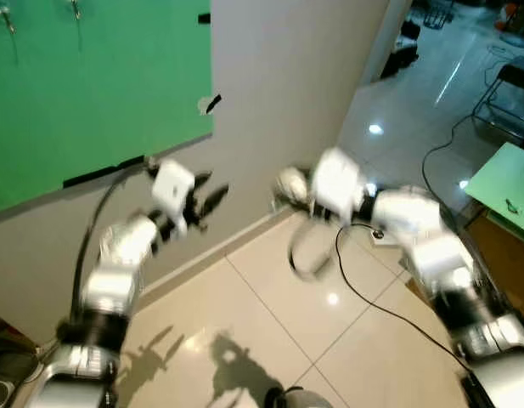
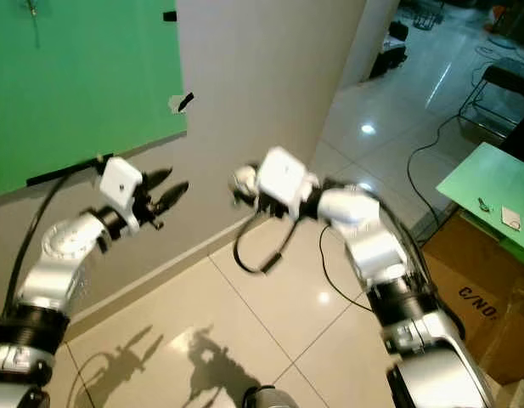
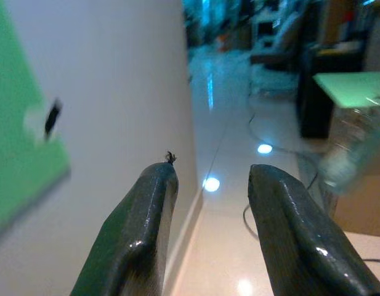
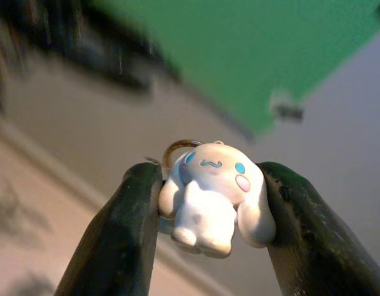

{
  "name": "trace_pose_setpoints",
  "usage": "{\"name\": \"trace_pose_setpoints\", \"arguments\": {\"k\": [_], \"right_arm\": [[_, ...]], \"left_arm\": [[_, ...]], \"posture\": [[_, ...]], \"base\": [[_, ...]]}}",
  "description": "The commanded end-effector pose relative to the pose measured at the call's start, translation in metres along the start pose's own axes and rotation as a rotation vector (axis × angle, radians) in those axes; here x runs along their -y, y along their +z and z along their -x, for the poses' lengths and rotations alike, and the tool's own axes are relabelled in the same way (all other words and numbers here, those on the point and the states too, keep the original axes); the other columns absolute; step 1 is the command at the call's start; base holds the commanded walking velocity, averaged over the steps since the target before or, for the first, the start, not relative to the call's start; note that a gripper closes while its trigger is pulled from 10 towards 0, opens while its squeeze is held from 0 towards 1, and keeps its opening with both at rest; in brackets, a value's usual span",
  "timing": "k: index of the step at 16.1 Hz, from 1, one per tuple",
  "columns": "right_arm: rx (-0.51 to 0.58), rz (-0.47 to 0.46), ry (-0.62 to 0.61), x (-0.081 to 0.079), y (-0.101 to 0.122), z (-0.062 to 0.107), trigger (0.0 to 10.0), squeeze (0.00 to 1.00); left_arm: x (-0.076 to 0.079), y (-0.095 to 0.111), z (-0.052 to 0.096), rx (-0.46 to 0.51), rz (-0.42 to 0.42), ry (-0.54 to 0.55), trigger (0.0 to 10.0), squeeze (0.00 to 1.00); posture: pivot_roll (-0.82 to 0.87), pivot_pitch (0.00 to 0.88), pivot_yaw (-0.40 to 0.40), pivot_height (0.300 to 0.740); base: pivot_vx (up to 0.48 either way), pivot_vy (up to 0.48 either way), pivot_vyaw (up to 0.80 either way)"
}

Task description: Hang keys on a hook

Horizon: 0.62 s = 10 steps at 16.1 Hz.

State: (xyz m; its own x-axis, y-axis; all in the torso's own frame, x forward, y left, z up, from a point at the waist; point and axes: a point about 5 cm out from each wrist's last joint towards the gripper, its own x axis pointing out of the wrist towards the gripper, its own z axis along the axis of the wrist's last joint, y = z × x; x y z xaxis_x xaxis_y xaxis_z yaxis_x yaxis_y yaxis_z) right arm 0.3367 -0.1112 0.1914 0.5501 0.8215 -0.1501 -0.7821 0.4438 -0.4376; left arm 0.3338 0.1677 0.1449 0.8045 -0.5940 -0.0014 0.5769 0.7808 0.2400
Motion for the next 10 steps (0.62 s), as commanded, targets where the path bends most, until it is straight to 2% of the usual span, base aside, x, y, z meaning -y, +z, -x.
{"name": "trace_pose_setpoints", "arguments": {"k": [1, 2, 6, 10], "right_arm": [[0.016, -0.079, -0.013, 0.011, -0.001, 0.009, 10.0, 0.0], [0.043, -0.138, 0.006, 0.018, 0.002, 0.01, 10.0, 0.0], [0.075, -0.3, 0.131, 0.023, 0.001, 0.013, 10.0, 0.0], [0.052, -0.324, 0.207, 0.021, -0.001, 0.013, 10.0, 0.0]], "left_arm": [[0.001, 0.0, -0.001, 0.005, 0.001, -0.043, 10.0, 0.0], [-0.001, 0.006, -0.003, 0.026, 0.014, -0.095, 10.0, 0.0], [0.0, 0.018, -0.009, 0.077, 0.042, -0.245, 10.0, 0.0], [-0.001, 0.025, -0.009, 0.101, 0.05, -0.331, 10.0, 0.0]], "posture": [[-0.03, 0.004, -0.087, 0.74], [-0.03, 0.004, -0.09, 0.74], [-0.04, 0.003, -0.095, 0.74], [-0.05, 0.009, -0.098, 0.74]], "base": [[0.0, 0.0, 0.0], [0.0, 0.0, 0.0], [0.0, 0.0, 0.0], [0.0, 0.0, 0.0]]}}
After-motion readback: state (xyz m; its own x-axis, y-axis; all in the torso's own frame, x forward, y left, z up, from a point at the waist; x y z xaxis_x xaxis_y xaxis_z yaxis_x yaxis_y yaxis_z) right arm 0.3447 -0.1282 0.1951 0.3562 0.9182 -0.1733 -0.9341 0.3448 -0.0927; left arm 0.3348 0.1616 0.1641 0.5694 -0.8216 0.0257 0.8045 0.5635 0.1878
